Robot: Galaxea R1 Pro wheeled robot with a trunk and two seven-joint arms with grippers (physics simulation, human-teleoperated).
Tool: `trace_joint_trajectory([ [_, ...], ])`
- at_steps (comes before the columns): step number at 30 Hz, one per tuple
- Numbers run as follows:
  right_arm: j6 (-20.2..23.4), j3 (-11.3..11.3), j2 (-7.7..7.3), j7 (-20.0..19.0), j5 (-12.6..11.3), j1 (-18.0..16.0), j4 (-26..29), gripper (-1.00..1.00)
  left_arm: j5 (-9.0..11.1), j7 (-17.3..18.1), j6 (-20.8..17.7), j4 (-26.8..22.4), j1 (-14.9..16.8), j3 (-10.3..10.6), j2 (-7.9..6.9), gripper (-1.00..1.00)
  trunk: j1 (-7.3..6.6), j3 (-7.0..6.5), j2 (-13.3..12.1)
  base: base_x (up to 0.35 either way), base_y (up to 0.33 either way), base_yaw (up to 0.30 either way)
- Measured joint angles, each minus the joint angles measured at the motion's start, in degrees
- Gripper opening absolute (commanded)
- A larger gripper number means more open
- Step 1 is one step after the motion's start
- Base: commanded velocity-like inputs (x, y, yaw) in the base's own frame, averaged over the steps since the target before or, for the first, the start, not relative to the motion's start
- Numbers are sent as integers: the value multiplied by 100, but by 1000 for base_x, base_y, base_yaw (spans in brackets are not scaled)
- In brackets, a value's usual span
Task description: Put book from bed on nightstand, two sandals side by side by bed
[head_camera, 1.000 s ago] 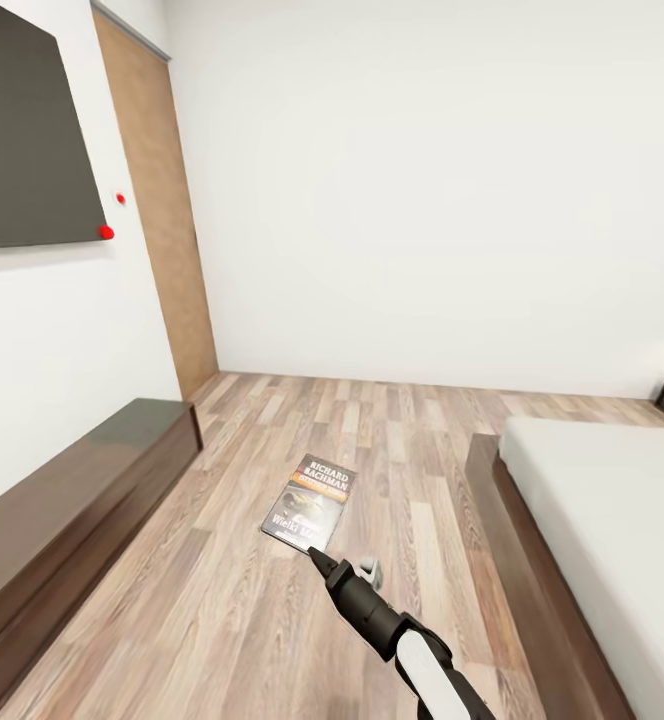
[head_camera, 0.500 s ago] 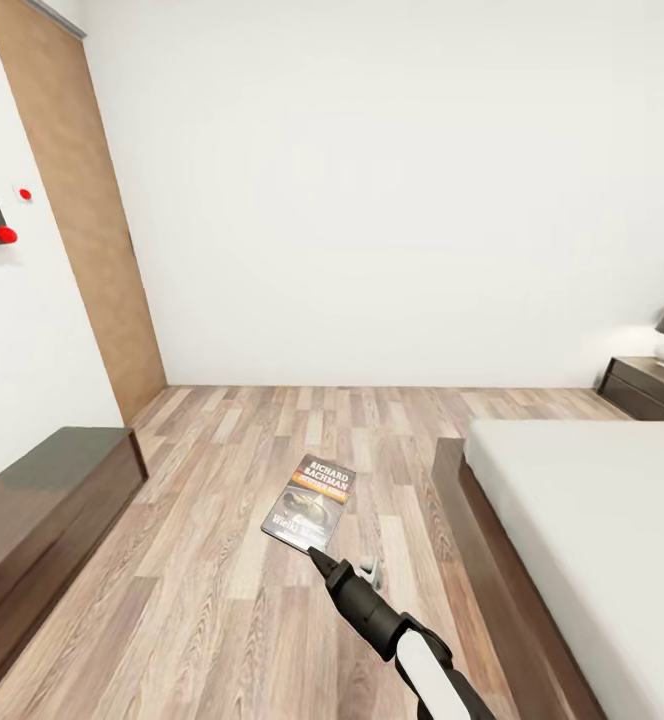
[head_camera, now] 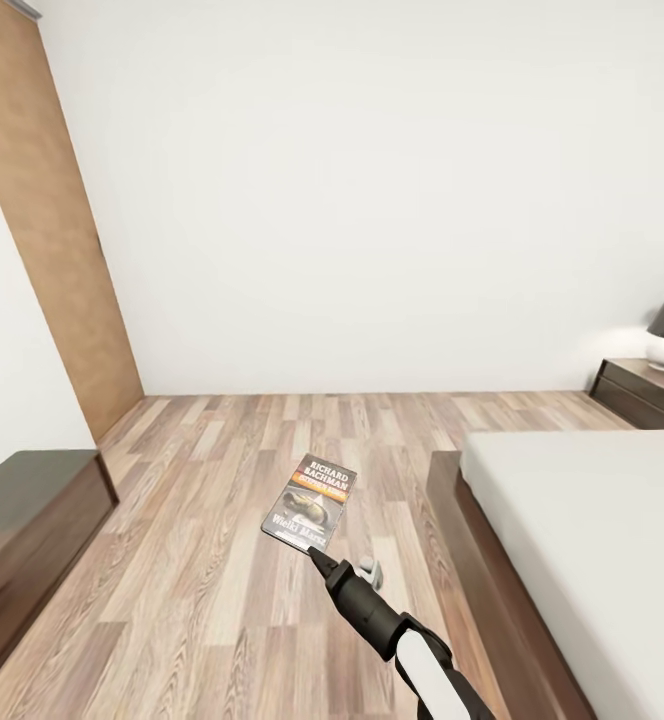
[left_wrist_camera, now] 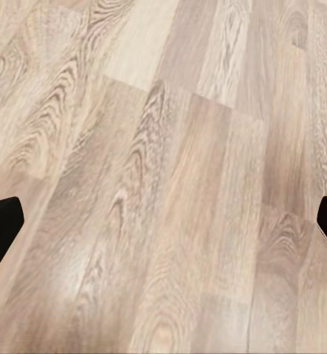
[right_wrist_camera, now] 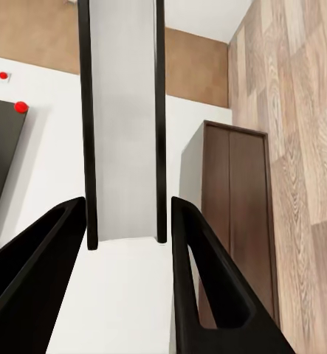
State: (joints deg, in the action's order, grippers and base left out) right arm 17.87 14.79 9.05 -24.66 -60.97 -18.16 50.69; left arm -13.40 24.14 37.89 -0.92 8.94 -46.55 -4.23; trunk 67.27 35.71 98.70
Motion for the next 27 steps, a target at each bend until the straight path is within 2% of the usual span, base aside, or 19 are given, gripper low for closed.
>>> trace_joint_trajectory([
  [27,-9,0,9,0,0,0,0,-100,0,3,1,0,0,-5,-6,100,0,0,0,343,0,-1],
])
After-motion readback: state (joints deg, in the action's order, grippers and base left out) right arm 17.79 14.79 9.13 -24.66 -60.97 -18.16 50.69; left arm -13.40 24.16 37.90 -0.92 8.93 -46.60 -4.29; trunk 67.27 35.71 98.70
